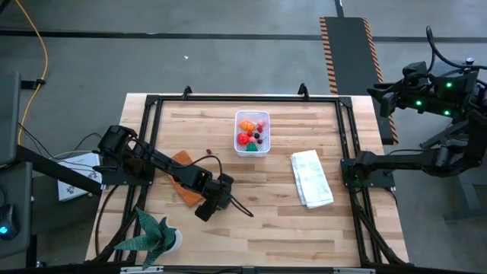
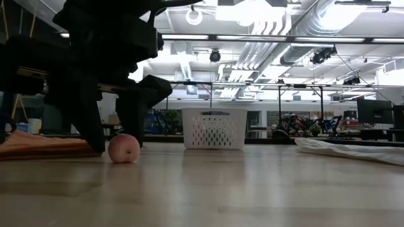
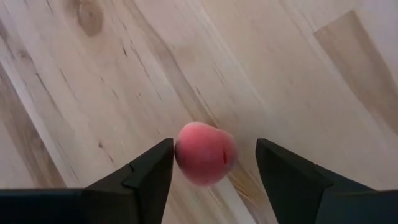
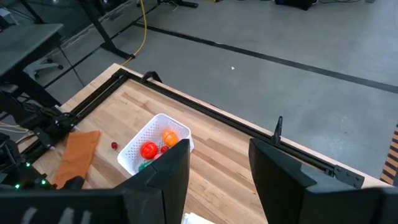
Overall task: Pick and placing Produce into tupperware
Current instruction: Put the pink peach into the white bin
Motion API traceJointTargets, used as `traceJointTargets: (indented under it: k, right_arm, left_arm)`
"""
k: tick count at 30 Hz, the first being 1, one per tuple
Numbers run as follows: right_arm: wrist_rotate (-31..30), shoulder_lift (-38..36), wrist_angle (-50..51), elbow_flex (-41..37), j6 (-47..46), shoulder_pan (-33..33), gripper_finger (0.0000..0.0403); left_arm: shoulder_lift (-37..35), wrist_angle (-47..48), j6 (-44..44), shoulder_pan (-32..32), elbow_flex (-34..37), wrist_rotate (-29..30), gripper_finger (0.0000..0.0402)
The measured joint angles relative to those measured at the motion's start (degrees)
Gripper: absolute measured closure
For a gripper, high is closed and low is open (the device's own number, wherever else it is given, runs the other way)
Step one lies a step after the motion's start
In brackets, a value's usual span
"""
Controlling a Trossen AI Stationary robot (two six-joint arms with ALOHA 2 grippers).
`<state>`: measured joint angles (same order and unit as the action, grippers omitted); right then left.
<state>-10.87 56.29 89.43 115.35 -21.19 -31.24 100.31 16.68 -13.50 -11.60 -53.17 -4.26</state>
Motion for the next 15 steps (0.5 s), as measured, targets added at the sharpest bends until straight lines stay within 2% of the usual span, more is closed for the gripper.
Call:
traceJointTargets:
  k: [15]
  right_arm:
    - [0.0,0.0,0.0,0.0,-0.6,0.0,0.0245]
  left_arm:
    - [0.0,0.2,0.0,0.0,0.0,-0.3,0.0235]
